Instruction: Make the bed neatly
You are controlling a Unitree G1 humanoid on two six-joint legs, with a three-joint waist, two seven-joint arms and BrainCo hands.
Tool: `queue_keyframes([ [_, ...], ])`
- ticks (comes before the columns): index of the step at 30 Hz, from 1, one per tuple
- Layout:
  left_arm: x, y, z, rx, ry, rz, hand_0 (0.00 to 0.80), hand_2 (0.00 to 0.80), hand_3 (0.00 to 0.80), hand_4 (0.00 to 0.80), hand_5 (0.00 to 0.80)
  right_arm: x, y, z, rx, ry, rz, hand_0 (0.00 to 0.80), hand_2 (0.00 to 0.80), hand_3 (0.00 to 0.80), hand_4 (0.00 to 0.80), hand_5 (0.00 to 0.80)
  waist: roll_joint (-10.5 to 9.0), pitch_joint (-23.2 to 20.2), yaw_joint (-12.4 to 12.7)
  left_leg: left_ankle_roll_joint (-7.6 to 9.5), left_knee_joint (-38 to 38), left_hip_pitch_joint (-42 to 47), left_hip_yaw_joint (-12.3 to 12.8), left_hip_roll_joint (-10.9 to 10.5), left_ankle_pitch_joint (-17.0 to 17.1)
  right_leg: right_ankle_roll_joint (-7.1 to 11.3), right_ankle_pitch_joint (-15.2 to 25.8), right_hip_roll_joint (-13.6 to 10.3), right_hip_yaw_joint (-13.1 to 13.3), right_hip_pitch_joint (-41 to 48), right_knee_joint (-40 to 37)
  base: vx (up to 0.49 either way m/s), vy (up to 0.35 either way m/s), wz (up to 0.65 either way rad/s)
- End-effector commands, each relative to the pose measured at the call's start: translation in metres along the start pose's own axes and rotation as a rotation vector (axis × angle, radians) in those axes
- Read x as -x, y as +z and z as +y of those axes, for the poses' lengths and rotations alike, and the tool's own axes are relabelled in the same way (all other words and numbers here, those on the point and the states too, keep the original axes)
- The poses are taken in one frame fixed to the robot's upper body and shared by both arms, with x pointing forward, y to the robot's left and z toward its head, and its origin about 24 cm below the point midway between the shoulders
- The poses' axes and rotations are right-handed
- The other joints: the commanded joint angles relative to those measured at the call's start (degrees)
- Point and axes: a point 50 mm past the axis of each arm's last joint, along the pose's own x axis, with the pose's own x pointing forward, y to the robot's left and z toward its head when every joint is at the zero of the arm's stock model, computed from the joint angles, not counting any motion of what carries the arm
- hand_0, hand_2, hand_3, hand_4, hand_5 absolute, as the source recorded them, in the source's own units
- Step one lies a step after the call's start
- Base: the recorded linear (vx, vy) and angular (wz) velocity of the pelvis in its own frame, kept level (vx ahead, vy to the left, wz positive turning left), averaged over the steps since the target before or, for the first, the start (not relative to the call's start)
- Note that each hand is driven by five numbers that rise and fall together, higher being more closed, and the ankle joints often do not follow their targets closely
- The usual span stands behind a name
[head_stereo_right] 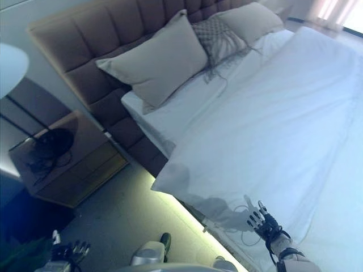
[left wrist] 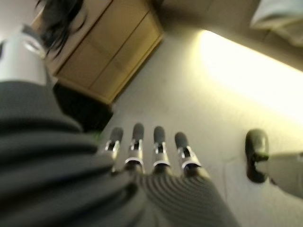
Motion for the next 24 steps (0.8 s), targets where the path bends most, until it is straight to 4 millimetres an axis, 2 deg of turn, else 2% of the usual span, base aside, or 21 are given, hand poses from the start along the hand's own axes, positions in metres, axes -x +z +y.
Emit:
queue_keyframes([
  [1,0.002,0.004,0.008,-0.033,0.003,-0.001,0.000,0.000,0.000,0.000,0.000,0.000,0.009,0.003,-0.006,0.017,-0.041,0.000,0.000,0.000,0.000,0.000,-0.63,-2.00,1.69,4.77,-0.77,3.13,2.83,-4.07,-2.57,-0.11,1.95,0.63,3.97,-7.65,7.39,-0.042,0.020,0.27],
  [3,0.003,0.001,0.010,-0.046,-0.010,0.009,0.000,0.000,0.000,0.000,0.000,0.000,0.013,0.005,0.015,0.041,-0.064,0.000,0.000,0.000,0.000,0.000,-0.52,-1.63,1.78,4.66,-0.48,3.08,2.80,-4.01,-2.60,-0.08,1.84,0.55,3.69,-7.77,7.92,-0.031,0.009,0.07],
  [6,0.003,-0.009,0.011,-0.087,-0.041,0.048,0.000,0.000,0.000,0.000,0.000,0.000,0.027,0.017,0.107,0.144,-0.157,0.000,0.000,0.000,0.000,0.000,-0.50,-1.13,1.64,4.57,0.02,3.27,2.92,-3.93,-2.81,-0.13,1.68,0.45,3.58,-7.65,8.44,0.000,0.001,0.01],
  [12,0.001,-0.034,-0.001,-0.155,-0.129,0.128,0.000,0.000,0.000,0.000,0.000,0.005,0.055,0.058,0.264,0.346,-0.338,0.000,0.000,0.000,0.000,0.000,-0.50,-0.18,0.05,4.67,0.95,2.92,4.30,-3.67,-3.18,0.10,1.79,0.26,4.11,-8.58,9.34,-0.002,-0.006,0.03],
  [17,-0.001,-0.058,-0.034,-0.205,-0.284,0.205,0.000,0.000,0.000,0.000,0.000,0.009,0.085,0.075,0.310,0.366,-0.426,0.000,0.000,0.000,0.000,0.000,-0.14,0.79,-0.57,4.73,2.31,1.97,5.36,-3.51,-3.61,0.01,1.59,0.25,4.79,-9.76,10.29,0.028,-0.044,-0.08],
  [22,0.001,-0.075,-0.085,-0.254,-0.498,0.256,0.000,0.000,0.000,0.000,0.000,0.008,0.104,0.097,0.298,0.351,-0.492,0.000,0.000,0.000,0.000,0.000,0.26,4.26,-1.37,4.46,4.32,-1.63,6.80,-3.00,-3.33,0.05,2.10,0.31,5.61,-13.06,11.45,-0.102,-0.099,-0.15],
  [24,0.002,-0.078,-0.098,-0.281,-0.544,0.256,0.000,0.000,0.000,0.000,0.000,0.006,0.107,0.101,0.281,0.328,-0.495,0.000,0.000,0.000,0.000,0.000,0.28,5.11,-1.65,4.32,4.44,-2.55,7.15,-2.81,-3.01,0.05,2.57,0.61,6.03,-13.87,11.26,-0.110,-0.105,-0.17],
])
